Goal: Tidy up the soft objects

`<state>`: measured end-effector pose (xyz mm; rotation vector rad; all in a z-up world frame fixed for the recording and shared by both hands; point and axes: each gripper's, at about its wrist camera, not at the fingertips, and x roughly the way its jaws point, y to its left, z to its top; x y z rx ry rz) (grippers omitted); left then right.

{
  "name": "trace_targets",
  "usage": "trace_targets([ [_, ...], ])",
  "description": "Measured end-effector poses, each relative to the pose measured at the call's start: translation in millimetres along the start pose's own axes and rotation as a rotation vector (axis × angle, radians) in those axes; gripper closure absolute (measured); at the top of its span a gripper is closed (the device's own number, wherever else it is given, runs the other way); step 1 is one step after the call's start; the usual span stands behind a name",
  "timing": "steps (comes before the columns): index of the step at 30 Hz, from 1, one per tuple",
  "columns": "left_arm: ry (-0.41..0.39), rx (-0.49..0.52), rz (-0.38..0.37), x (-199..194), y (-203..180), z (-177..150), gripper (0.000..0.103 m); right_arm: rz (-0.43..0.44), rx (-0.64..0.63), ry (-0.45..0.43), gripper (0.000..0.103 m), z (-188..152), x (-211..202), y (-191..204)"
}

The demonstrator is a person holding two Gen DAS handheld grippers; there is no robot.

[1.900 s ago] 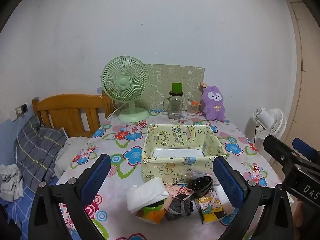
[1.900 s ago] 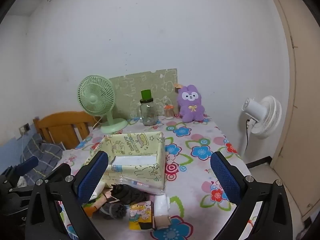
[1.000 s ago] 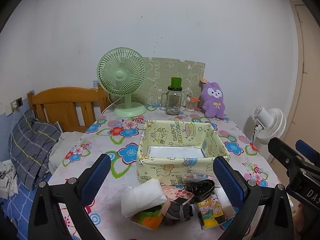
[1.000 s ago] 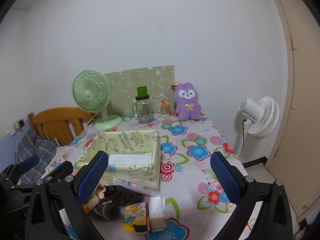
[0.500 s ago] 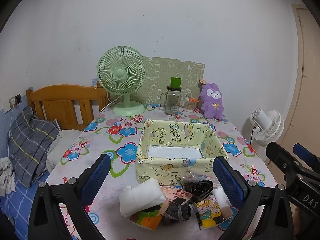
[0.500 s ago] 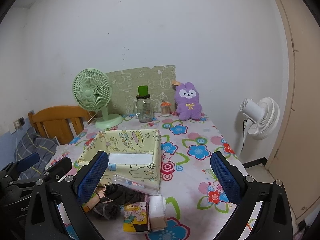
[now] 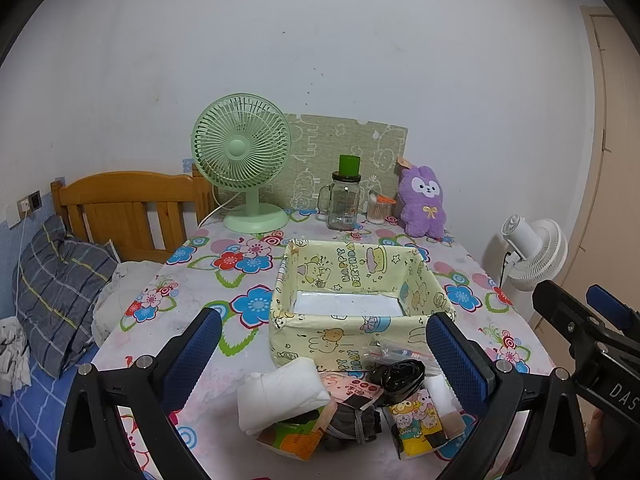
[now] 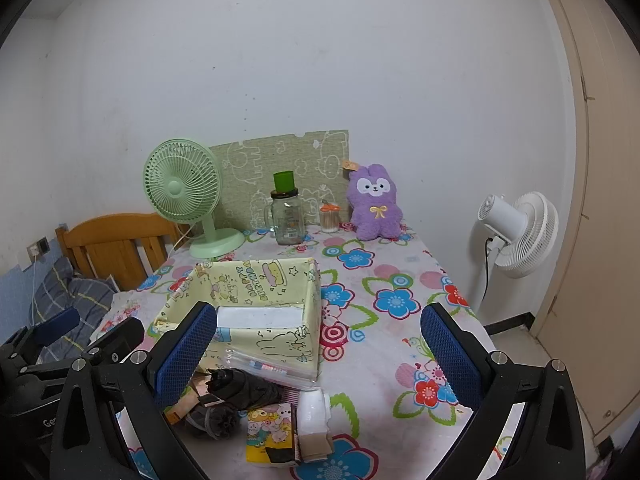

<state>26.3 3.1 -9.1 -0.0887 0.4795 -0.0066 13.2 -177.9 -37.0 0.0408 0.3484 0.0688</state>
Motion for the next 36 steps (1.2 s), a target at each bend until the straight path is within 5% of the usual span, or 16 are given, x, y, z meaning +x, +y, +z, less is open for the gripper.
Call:
trace_targets([
  [36,0.026,0.002,0.014,12,0,-4,0.008,0.017,-0.001,0.024,0.0,-2,10,4],
])
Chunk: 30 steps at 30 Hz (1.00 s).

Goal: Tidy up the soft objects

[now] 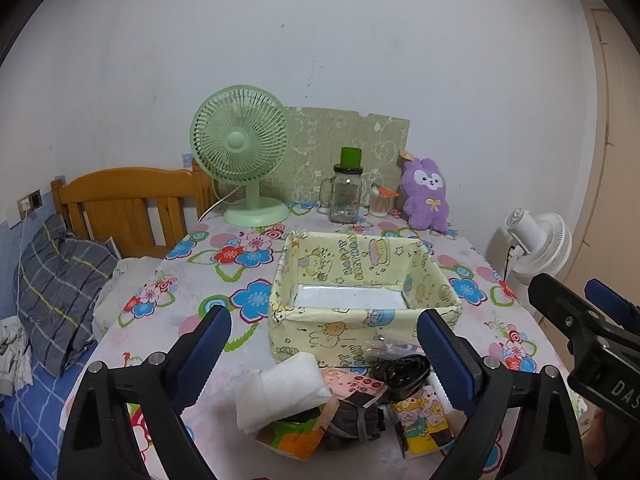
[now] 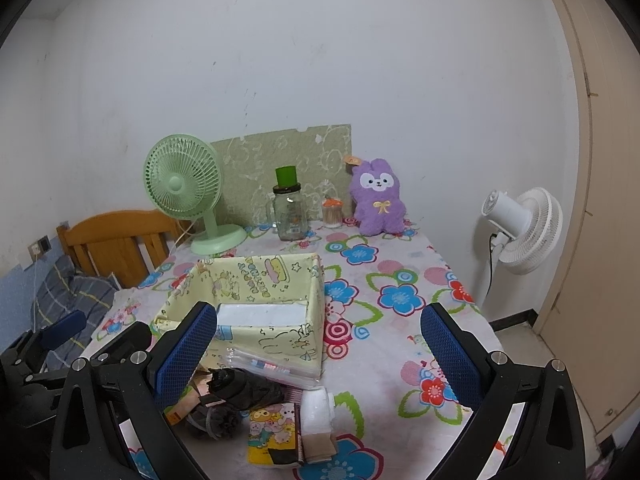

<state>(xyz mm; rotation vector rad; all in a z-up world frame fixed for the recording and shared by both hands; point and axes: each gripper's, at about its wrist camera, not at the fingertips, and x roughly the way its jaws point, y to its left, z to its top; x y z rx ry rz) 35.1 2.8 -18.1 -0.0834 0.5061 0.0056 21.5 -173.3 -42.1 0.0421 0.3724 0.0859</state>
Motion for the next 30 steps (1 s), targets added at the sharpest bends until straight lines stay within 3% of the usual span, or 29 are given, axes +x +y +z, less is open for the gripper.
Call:
trace_targets([
  [15,0.072,-0.002,0.019,31,7,-19,0.013,0.036,-0.021,0.043,0.001,-14,35,16],
  [30,0.174,0.008,0.038,62,17,-41,0.016,0.094,-0.016,0.159,0.005,-38,71,30],
])
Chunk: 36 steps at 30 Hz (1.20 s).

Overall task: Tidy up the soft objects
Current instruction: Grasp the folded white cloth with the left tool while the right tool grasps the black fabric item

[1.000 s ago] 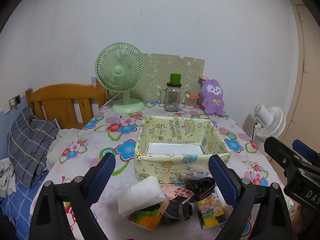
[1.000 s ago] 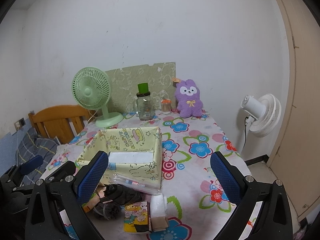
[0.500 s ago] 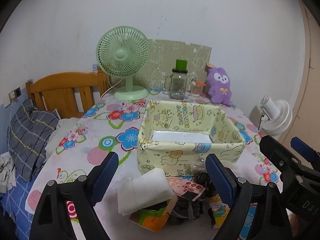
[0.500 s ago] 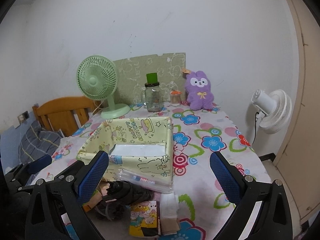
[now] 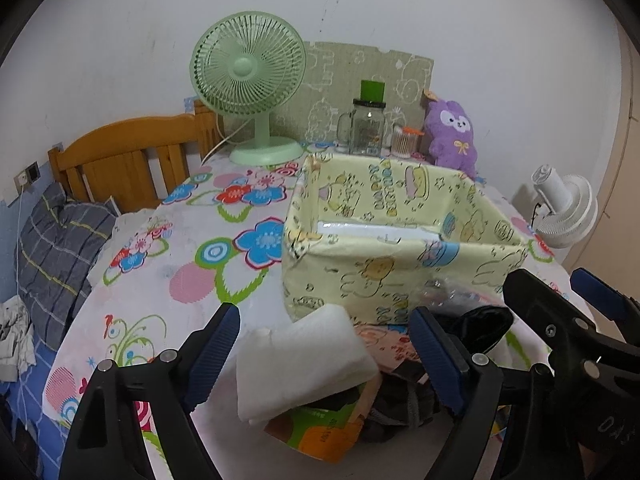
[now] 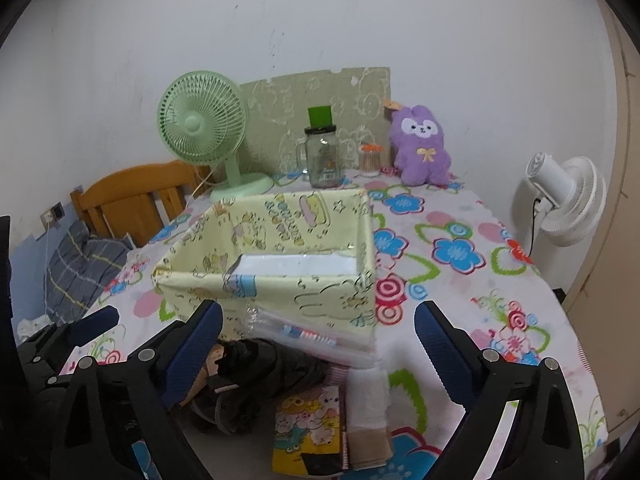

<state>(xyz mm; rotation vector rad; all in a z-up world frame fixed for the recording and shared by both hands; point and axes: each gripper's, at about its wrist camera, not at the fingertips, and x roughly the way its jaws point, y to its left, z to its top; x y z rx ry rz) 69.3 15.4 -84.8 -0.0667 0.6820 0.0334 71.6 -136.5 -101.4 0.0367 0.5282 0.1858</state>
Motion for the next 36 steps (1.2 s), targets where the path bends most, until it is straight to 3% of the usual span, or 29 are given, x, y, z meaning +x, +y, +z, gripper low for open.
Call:
trace_targets([
  [10,0.067,0.003,0.013,17,6,-11,0.017,0.019,-0.006,0.071,0.012,-12,20,13],
  [17,0.104,-0.013,-0.016,26,8,-15,0.029,0.007,0.037,0.099,0.023,-20,29,17],
  [20,0.107,-0.002,-0.031,27,5,-16,0.045,0.022,0.065,0.114,0.031,-22,33,16],
  [23,0.109,-0.002,-0.047,27,3,-16,0.053,0.041,0.084,0.133,0.042,-23,36,17],
  [29,0.093,0.001,-0.075,23,0,-15,0.077,0.033,0.096,0.12,0.053,-21,34,19],
  [36,0.077,0.023,-0.076,20,-5,-13,0.09,0.026,0.087,0.117,0.061,-19,30,23],
])
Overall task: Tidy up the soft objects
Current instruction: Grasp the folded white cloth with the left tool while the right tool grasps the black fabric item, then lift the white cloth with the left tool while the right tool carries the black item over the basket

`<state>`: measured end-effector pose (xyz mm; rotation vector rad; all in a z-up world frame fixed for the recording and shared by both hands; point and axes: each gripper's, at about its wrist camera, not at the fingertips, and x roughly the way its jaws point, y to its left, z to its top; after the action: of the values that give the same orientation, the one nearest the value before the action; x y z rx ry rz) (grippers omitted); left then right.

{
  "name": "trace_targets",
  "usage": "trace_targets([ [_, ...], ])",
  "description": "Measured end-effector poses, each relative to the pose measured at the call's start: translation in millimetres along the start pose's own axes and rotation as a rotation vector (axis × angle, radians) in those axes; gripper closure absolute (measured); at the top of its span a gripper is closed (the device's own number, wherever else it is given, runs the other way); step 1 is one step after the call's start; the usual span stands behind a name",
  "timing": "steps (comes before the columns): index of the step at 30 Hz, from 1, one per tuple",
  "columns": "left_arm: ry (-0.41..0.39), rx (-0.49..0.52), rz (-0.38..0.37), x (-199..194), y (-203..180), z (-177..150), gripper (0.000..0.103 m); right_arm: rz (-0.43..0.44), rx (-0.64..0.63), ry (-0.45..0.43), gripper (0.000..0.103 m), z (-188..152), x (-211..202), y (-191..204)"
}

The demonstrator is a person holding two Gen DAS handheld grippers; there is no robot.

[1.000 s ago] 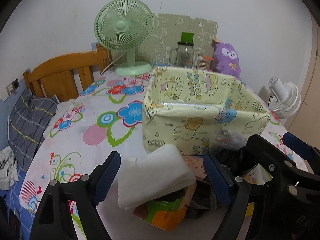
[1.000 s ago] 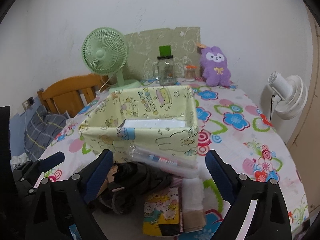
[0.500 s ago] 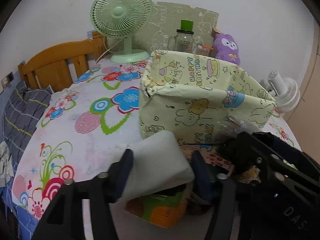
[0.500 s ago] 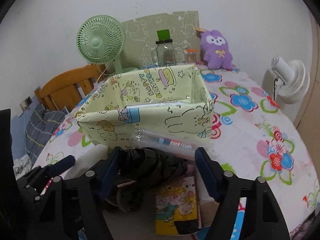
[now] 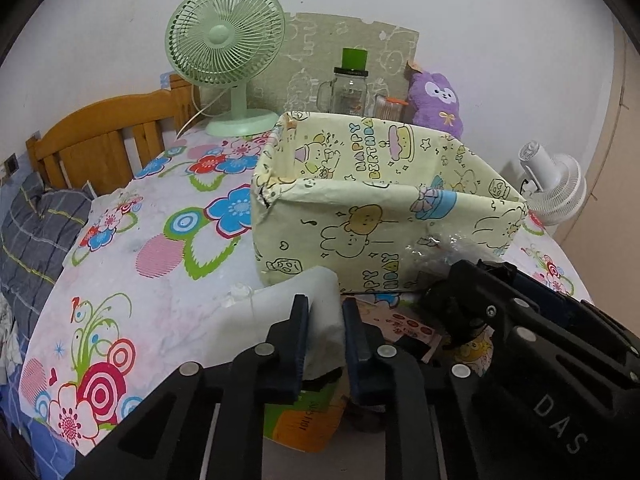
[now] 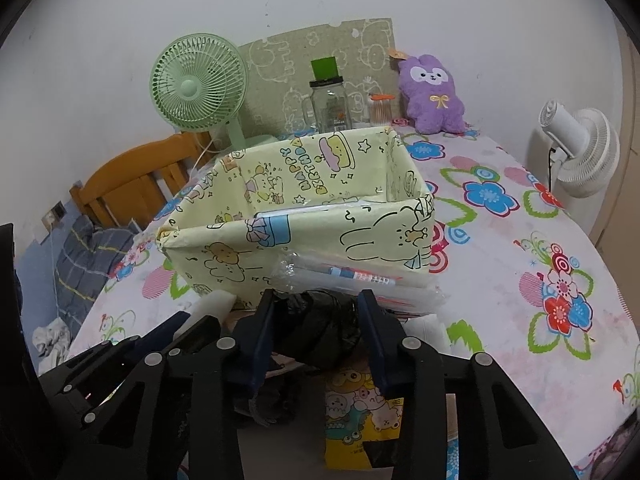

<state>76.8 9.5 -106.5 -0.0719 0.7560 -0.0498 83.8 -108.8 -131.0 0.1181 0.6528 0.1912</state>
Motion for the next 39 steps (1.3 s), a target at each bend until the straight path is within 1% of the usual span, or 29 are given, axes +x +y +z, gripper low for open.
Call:
trace_targets([
  [6,-0.011,0.004,0.002,-5,-2,4,0.092,0.002,0.003,-0.006,0.063,3,-5,-1],
  [13,-0.032,0.006,-0.015,-16,-7,12,0.092,0.008,0.005,-0.033,0.063,11,-18,-2],
  [22,-0.094,0.014,-0.016,-43,-17,25,0.093,0.022,0.012,-0.081,0.063,26,-43,-2],
  [31,-0.129,0.012,-0.019,-61,-21,36,0.093,0.042,0.012,-0.119,0.063,37,-65,-1],
  [39,-0.171,0.018,-0.02,-78,-26,50,0.093,0.053,0.01,-0.155,0.063,54,-80,2],
])
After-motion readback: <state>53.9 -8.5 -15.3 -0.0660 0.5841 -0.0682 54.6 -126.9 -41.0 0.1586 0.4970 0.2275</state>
